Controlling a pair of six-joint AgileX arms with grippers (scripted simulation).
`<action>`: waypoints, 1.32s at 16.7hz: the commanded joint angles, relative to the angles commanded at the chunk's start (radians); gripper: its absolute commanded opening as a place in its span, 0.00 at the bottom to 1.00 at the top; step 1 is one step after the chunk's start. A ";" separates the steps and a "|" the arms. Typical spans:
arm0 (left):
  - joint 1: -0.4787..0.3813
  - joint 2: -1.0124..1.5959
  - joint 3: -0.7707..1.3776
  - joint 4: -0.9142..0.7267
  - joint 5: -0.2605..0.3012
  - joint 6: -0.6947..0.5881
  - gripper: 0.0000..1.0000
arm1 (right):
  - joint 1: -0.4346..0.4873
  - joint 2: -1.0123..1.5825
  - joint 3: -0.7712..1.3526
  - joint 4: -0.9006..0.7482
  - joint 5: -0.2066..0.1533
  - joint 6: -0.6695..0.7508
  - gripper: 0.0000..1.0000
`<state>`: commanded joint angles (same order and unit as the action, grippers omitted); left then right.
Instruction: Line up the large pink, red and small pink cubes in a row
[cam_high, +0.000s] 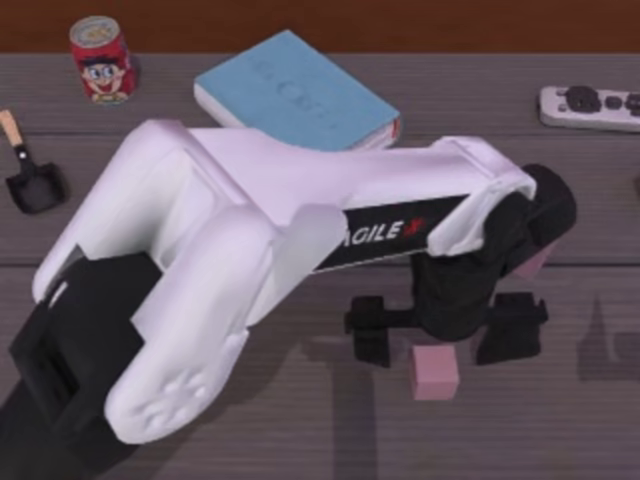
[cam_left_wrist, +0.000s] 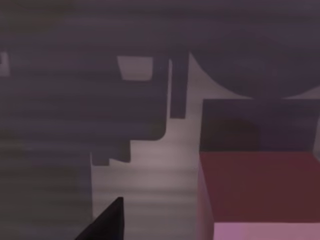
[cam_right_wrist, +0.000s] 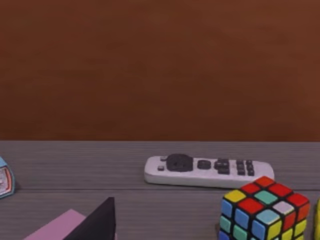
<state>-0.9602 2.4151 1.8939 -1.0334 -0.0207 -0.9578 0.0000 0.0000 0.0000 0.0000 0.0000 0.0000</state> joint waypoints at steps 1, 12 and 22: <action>0.000 0.000 0.000 0.000 0.000 0.000 1.00 | 0.000 0.000 0.000 0.000 0.000 0.000 1.00; 0.017 -0.058 0.173 -0.232 -0.001 -0.006 1.00 | 0.000 0.000 0.000 0.000 0.000 0.000 1.00; 0.176 -0.105 0.082 -0.193 0.005 0.141 1.00 | 0.000 0.000 0.000 0.000 0.000 0.000 1.00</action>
<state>-0.7844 2.3101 1.9763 -1.2261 -0.0157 -0.8166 0.0000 0.0000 0.0000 0.0000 0.0000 0.0000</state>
